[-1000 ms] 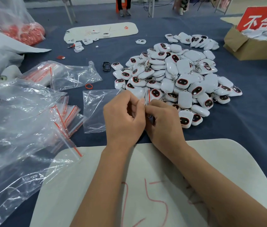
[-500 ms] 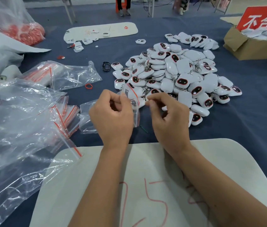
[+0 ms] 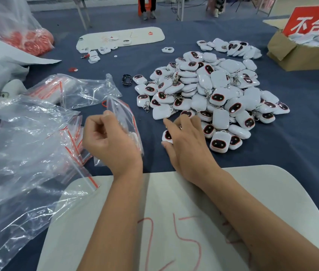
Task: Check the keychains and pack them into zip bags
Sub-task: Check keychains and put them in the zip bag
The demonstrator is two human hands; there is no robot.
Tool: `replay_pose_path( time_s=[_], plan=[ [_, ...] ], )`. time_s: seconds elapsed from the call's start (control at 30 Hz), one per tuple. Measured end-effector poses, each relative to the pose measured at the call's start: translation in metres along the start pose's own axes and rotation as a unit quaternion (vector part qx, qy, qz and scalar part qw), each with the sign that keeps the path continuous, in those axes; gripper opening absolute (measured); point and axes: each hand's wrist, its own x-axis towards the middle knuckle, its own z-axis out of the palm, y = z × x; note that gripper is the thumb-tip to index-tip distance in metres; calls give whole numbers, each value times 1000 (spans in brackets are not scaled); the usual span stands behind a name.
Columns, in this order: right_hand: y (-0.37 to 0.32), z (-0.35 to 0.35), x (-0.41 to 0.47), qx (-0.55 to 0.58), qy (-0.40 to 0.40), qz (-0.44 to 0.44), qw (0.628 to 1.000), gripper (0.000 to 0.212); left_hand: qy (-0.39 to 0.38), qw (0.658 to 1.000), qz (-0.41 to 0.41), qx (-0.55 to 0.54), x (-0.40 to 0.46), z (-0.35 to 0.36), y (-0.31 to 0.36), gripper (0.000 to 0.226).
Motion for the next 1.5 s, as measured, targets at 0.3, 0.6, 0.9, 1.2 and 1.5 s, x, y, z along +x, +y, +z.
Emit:
replay_pose_path(
  time_s=[0.3, 0.6, 0.9, 1.2, 1.5],
  plan=[
    [2, -7, -1, 207, 159, 81, 962, 25, -344, 868, 128, 335, -16, 2, -16, 24],
    [14, 1, 2, 557, 28, 87, 826, 36, -306, 862, 140, 379, -13, 2, -13, 18],
    [22, -2, 8, 694, -34, 98, 712, 43, -374, 902, -38, 213, -17, 8, -14, 7],
    [24, -1, 8, 684, -57, 66, 724, 47, -379, 898, -88, 203, -22, 12, -15, 14],
    [23, -2, 7, 697, -60, 83, 710, 41, -416, 884, -145, 156, -27, 14, -14, 19]
  ],
)
